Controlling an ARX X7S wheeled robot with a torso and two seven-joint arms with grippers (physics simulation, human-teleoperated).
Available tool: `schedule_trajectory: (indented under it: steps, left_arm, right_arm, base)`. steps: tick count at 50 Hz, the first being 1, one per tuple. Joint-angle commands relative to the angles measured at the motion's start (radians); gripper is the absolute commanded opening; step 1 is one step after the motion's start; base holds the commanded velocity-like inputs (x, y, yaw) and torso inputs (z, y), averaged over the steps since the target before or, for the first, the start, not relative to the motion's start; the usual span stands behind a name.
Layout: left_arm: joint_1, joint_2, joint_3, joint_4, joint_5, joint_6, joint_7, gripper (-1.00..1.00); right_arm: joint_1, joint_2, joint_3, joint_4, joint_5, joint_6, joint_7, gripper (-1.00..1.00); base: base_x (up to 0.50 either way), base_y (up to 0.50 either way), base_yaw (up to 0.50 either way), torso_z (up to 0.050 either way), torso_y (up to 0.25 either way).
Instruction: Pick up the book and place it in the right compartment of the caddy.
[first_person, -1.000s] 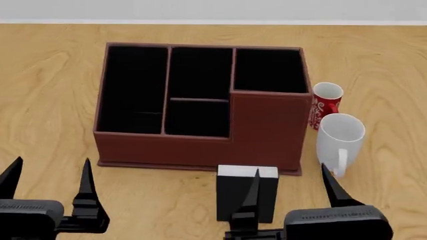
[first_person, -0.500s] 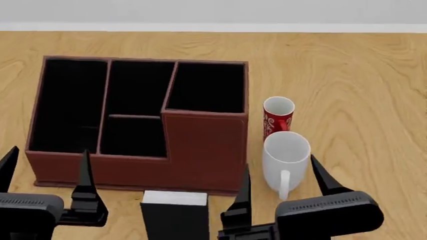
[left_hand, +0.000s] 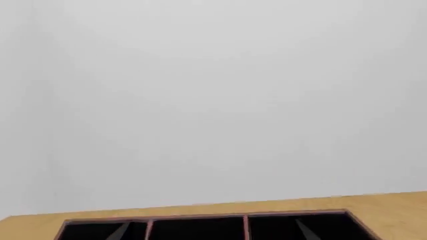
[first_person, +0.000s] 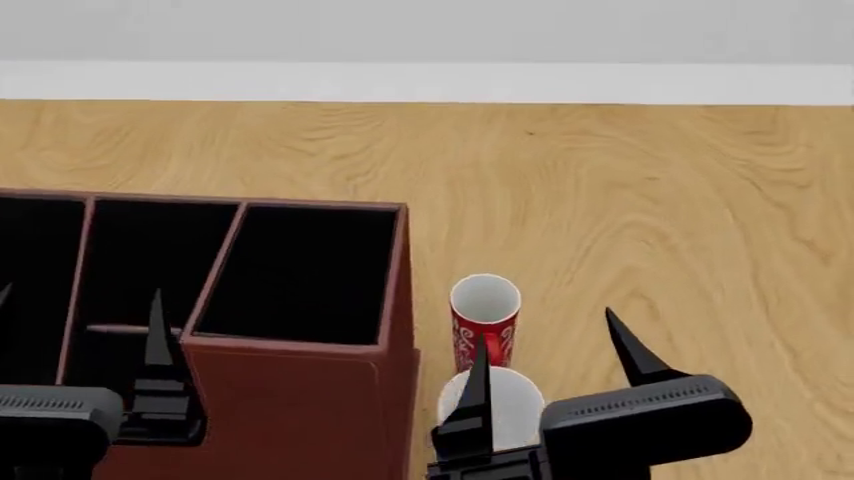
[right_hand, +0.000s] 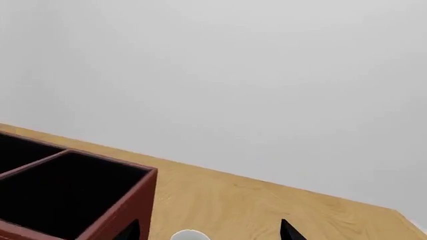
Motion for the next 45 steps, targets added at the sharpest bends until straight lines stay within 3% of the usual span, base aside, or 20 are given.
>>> schedule_trajectory:
  steps: [1,10,45]
  left_arm:
    - [-0.007,-0.010,0.009,-0.017,0.009,0.016,-0.017,1.00]
    - [-0.007,-0.017,0.011,-0.012,0.010,0.016,-0.030,1.00]
    - [0.040,-0.055,-0.033,0.033,-0.051,0.035,-0.056,1.00]
  right_arm:
    - [0.008,0.002,-0.002,0.004,0.013,0.023,0.006,1.00]
    - [0.008,0.001,0.002,-0.012,0.014,0.029,0.026,1.00]
    - [-0.018,0.031,-0.074,-0.125,-0.017,0.087,0.047,1.00]
  base:
    - [0.43,-0.33,0.00,0.000,0.000]
    - [0.14,-0.11,0.00,0.000,0.000]
    - [0.00,0.00,0.50,0.000,0.000]
